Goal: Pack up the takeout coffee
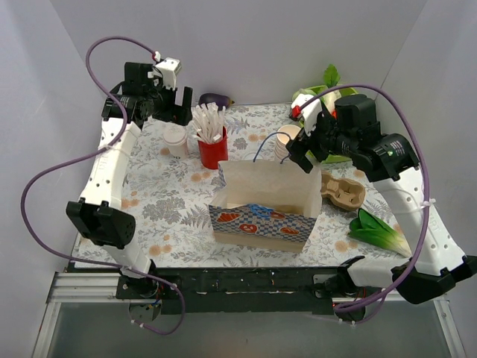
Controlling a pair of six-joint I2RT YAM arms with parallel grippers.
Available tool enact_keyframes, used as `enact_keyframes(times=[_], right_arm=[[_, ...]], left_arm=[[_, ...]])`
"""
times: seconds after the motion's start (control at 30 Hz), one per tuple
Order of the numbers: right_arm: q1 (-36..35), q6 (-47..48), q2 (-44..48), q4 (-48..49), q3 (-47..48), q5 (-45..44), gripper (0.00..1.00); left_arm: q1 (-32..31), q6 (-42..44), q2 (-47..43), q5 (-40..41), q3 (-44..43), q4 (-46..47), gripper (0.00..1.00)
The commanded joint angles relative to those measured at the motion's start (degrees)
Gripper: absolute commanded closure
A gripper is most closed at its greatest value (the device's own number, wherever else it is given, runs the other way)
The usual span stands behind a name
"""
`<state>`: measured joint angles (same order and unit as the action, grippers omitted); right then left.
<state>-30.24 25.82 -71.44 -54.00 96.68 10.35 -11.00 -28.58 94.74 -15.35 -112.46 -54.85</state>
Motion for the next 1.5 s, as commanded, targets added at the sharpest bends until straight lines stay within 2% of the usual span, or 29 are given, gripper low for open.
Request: enact_keyframes(times=[0.0,0.07,0.17,0.3,0.33,0.43,0.57,0.67,1.03,1.47], right_arm=[[1.8,-1.3,1.1,4.2,-1.9,-8.0,0.02],[2.4,-1.3,1.2,5.1,-2.7,-8.2,0.02],[3.1,-2.8,1.3,6.9,-4.2,-6.7,0.02],[3.7,-3.9,2.6,11.7,-8.3,-3.1,0.02],[3.9,-3.6,4.1,16.1,-10.1,-2.5,0.02],[4.0,-3.0,4.1,20.4,-13.4,-3.0,0.02],[4.8,-0.5,3.1,20.2,-10.6,-2.7,0.02],[5.4,2.2,4.2,22.7,-14.6,-3.9,0.02],[8.7,-0.5,0.8,23.5,-13.1,-0.2,0.02],[9.2,0.2,0.3,23.4,-13.5,0.2,0.02]], left_arm=[[1.0,-7.8,4.3,13.8,0.1,-2.5,0.02],[1.6,-9.6,5.9,16.7,0.5,-1.4,0.02],[4.9,-11.9,9.5,15.4,-3.4,-1.1,0.02],[5.8,-8.2,14.0,13.6,-6.9,-0.6,0.04],[5.9,-7.7,15.8,13.8,-6.7,-0.5,0.04],[5.7,-7.4,18.9,11.2,-7.9,-2.3,0.03],[5.6,-7.0,20.3,10.7,-7.9,-1.1,0.02],[5.2,-7.5,22.5,12.4,-9.5,-0.7,0.02],[4.1,-6.8,24.1,18.8,-9.6,0.1,0.04],[4.1,-7.2,26.9,15.5,-11.3,-1.1,0.07]])
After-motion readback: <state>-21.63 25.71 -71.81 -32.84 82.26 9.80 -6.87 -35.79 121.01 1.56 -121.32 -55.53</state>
